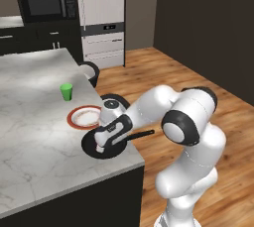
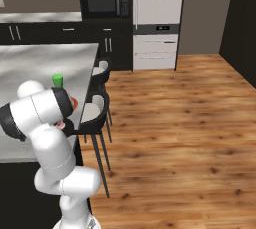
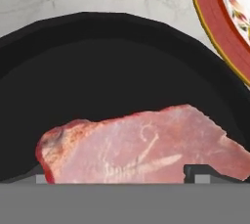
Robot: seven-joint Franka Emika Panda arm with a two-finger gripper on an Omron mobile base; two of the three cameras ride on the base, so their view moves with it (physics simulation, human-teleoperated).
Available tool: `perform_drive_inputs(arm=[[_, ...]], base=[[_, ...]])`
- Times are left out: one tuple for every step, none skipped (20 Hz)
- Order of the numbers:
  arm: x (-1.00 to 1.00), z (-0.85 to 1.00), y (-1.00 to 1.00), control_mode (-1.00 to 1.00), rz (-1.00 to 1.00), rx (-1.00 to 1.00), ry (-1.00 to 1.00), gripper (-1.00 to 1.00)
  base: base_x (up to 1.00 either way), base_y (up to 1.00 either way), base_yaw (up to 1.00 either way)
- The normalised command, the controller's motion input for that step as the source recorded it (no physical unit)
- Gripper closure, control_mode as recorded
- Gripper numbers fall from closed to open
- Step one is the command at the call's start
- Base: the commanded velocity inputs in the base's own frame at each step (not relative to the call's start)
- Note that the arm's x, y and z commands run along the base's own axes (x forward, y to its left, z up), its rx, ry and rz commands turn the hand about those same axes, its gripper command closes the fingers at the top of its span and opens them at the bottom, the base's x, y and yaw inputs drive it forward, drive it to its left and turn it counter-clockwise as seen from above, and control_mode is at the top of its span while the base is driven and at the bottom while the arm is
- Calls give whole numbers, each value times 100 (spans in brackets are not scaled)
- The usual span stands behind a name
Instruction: Pick up the pan with the steak in it and place it on the dining table. Then place the steak on the plate.
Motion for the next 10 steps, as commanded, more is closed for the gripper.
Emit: perform_drive_inputs(arm=[[8,-31,14,-100,0,-5,12,-100],[7,-29,14,-100,0,-4,11,-100],[6,-26,12,-100,0,-4,10,-100],[5,-21,10,-100,0,-4,7,-100],[5,-17,9,-100,-1,-4,6,-100],[3,-11,6,-100,-1,-4,4,-100],[1,-6,4,-100,0,-2,3,100],[0,-2,1,-100,0,-2,3,100],[0,0,3,-100,0,-1,0,100],[0,0,2,-100,0,0,0,100]], base=[[0,0,0],[0,0,0],[0,0,0],[0,0,0],[0,0,0],[0,0,0],[0,0,0],[0,0,0],[0,0,0],[0,0,0]])
